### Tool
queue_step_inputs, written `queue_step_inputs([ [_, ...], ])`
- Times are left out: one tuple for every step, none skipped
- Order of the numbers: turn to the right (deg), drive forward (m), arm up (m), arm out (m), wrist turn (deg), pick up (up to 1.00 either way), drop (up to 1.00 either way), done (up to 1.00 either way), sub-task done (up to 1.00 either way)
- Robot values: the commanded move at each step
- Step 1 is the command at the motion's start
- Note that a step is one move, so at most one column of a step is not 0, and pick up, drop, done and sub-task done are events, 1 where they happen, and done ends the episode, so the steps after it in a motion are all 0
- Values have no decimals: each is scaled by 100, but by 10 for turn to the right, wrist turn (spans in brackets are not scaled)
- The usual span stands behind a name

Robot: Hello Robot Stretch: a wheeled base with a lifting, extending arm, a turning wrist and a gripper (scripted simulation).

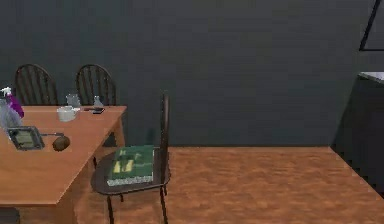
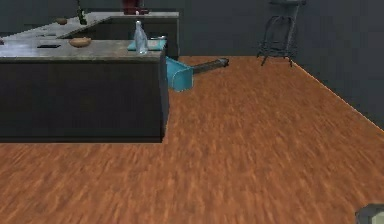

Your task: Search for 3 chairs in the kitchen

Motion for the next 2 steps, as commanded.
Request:
queue_step_inputs([
  [0,15,0,0,0,0,0,0,0],
  [-210,0,0,0,0,0,0,0,0],
])
